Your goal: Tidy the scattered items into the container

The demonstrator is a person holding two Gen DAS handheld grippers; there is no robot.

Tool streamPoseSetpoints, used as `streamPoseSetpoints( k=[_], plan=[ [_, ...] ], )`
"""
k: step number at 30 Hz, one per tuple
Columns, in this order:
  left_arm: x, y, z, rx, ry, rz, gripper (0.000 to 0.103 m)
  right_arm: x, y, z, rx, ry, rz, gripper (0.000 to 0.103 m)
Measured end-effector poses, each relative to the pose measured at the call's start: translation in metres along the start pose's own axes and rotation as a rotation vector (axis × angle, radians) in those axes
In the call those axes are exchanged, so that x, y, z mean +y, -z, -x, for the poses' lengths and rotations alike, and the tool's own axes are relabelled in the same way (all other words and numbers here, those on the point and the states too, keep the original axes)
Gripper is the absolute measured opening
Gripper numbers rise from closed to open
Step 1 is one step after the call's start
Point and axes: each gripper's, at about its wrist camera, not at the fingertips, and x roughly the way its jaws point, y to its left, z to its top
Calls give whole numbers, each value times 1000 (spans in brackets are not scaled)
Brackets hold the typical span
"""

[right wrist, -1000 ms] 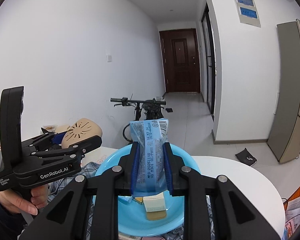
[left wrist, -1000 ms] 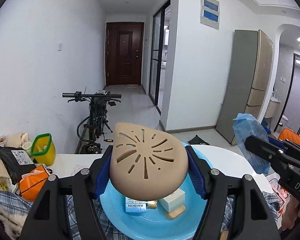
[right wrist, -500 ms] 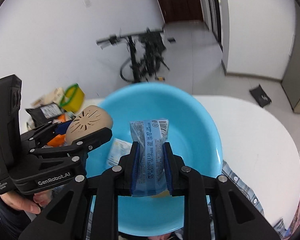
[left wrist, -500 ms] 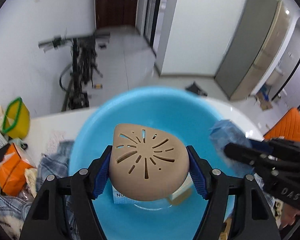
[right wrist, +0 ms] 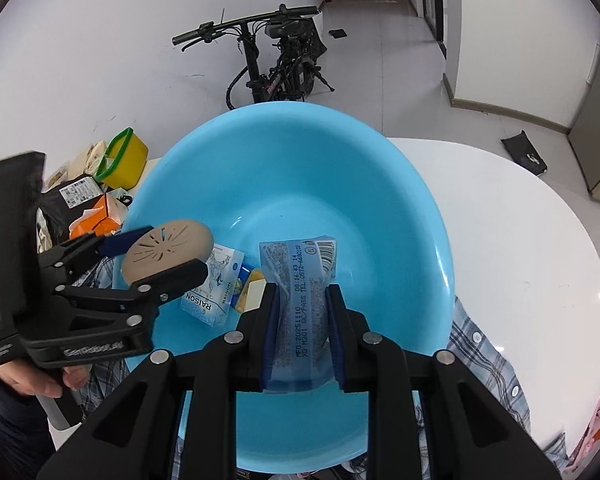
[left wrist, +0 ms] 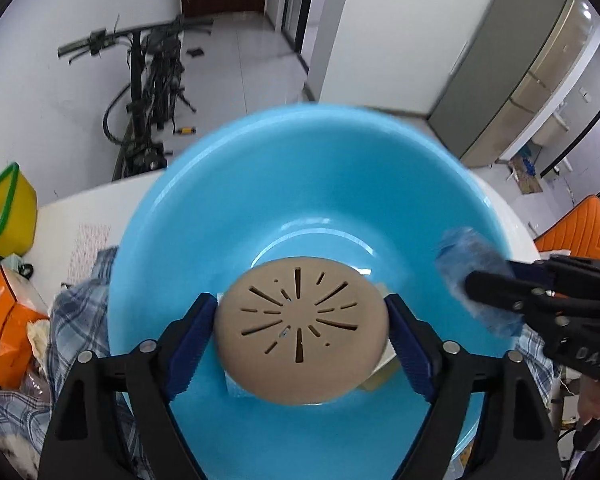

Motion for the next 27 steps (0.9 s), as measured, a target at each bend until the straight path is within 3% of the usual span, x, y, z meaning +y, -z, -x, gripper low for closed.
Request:
streamPoseSetpoints(
  k=[3, 18, 20, 22, 27],
  plan=[
    [3, 0, 8, -41, -24, 31, 94, 2, -3, 4, -16, 4, 3, 22],
    [9, 11, 10, 41, -36, 74, 95, 4, 5, 13, -30, 30, -15, 22],
    [11, 13, 10, 50, -23, 95, 95, 0, 4, 12, -37, 23, -30, 32],
    [14, 14, 11, 55, -24, 106, 95, -5, 5, 10, -35, -1, -60, 76],
    [14, 15, 11, 57, -26, 116, 95, -14, 9, 14, -56, -6, -97, 78]
  ],
)
